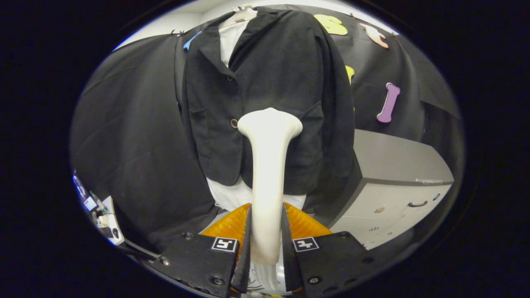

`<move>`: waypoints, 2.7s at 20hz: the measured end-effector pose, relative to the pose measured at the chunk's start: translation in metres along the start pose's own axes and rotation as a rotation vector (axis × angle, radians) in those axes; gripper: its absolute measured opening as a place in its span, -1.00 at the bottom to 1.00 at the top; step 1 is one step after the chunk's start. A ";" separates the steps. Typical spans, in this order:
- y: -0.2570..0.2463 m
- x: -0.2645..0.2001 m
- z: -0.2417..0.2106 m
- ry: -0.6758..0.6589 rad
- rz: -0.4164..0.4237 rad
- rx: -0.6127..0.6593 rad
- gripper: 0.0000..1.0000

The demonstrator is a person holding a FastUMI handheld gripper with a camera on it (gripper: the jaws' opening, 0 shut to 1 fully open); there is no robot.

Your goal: Iron the clothes twice with a garment steamer, once on the left side and once on the right side.

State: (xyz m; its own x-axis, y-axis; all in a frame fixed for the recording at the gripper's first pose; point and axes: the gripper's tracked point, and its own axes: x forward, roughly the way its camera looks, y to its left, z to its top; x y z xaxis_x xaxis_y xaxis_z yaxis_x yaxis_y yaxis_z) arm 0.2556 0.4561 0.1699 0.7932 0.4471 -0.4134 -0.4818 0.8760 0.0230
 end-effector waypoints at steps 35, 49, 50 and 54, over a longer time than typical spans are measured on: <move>0.086 -0.069 0.148 -0.279 0.111 -0.010 -0.29; 0.166 -0.044 0.215 -0.353 0.142 -0.102 -0.29; 0.170 -0.042 0.216 -0.349 0.143 -0.107 -0.29; 0.172 -0.034 0.209 -0.320 0.145 -0.122 -0.29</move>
State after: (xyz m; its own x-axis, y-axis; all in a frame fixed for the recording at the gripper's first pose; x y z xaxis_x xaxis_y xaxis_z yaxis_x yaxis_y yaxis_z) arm 0.2239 0.6295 0.3779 0.7804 0.6158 -0.1082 -0.6232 0.7800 -0.0564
